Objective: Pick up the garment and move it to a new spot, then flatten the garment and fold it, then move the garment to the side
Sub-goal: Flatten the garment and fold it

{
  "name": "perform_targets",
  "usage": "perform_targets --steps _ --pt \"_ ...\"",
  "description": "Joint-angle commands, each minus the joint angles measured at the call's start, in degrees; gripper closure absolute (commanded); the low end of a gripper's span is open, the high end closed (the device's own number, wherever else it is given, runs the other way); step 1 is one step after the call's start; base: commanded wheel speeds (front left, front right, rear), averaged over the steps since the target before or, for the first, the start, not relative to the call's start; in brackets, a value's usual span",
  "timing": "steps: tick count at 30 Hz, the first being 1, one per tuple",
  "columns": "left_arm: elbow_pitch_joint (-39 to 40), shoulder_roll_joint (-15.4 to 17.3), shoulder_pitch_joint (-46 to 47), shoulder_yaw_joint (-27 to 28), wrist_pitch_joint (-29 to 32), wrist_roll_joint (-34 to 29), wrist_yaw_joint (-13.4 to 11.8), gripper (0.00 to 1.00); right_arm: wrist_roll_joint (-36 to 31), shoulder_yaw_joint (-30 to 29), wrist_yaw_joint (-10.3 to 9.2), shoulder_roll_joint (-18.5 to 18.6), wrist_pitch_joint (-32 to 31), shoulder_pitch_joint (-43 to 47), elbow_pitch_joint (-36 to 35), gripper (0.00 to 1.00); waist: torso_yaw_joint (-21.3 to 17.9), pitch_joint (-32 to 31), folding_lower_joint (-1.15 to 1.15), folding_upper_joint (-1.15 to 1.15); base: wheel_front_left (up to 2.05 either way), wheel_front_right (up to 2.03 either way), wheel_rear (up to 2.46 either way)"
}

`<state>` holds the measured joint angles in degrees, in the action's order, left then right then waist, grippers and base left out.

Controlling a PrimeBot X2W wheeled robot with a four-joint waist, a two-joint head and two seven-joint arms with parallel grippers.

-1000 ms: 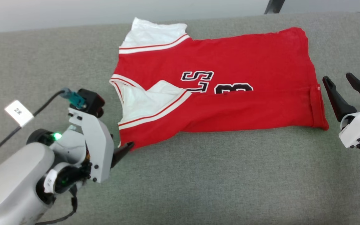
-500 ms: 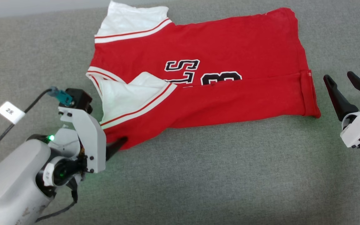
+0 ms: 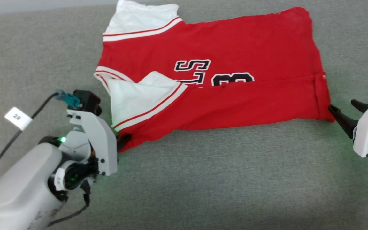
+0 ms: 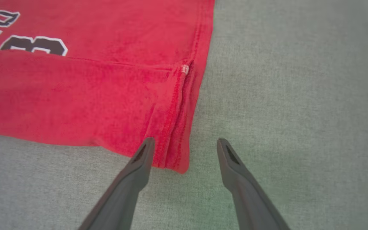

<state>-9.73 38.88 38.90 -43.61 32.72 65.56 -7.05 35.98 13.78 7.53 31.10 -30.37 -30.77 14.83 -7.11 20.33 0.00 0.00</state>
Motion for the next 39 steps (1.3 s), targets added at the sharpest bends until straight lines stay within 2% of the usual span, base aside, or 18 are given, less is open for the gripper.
perform_targets --steps 1,5,9,10,12,17,24,28,38,39 --pt "-0.05 -1.19 -1.22 -1.16 0.03 -0.30 0.39 1.00 0.38 0.36 -0.09 -0.16 -2.28 -1.20 1.48 0.00 0.96 0.52 0.00 0.00 0.00 0.00 0.00" --pt "0.25 -2.54 -1.11 -1.10 -0.94 0.07 1.10 1.00 0.79 1.37 -0.09 -0.44 -5.83 -3.45 5.38 0.00 2.51 1.18 0.00 0.00 0.00 0.00 0.00" --pt "-0.28 -3.07 -1.14 -1.27 -1.72 -0.13 1.55 1.00 1.20 1.77 -0.09 -0.76 -6.45 -5.02 8.60 0.00 3.73 1.66 0.00 0.00 0.00 0.00 0.00" --pt "-0.43 -3.27 -1.14 -1.27 -1.99 -0.12 1.84 1.00 1.52 1.90 -0.09 -0.91 -6.65 -5.10 9.19 0.46 3.96 1.72 0.00 0.00 0.00 0.00 0.00" --pt "-0.70 -3.52 -1.33 -1.13 -2.43 0.13 2.14 1.00 1.95 2.79 -0.09 -0.95 -7.09 -5.13 10.05 1.00 4.20 1.74 0.00 0.00 0.00 0.00 0.00" --pt "-1.24 -3.81 -1.97 -1.16 -3.43 0.28 2.92 1.00 3.38 3.26 -0.09 -0.58 -6.22 -4.71 10.97 1.00 4.27 0.84 0.00 0.00 0.00 0.00 0.00" --pt "1.10 -2.61 -4.93 -0.43 -5.09 0.97 2.50 1.00 4.51 4.39 -0.09 0.54 -4.90 -2.36 9.79 1.00 3.63 -1.85 0.00 0.00 0.00 0.00 0.00" --pt "4.77 -1.14 -8.74 0.04 -7.22 1.21 1.11 1.00 5.33 4.20 -0.09 1.94 -4.35 0.98 7.71 1.00 3.71 -3.13 0.00 0.00 0.00 0.00 0.00" --pt "16.15 2.90 -20.04 1.48 -12.52 2.21 -4.55 1.00 6.09 1.04 -0.09 4.78 -3.96 12.48 -1.95 1.00 4.07 -4.00 0.00 0.00 0.00 0.00 0.00" --pt "16.76 3.00 -20.62 1.75 -13.10 2.30 -4.94 1.00 5.63 0.29 -0.09 4.73 -3.53 13.18 -2.82 0.84 4.09 -4.02 0.00 0.00 0.00 0.00 0.00"
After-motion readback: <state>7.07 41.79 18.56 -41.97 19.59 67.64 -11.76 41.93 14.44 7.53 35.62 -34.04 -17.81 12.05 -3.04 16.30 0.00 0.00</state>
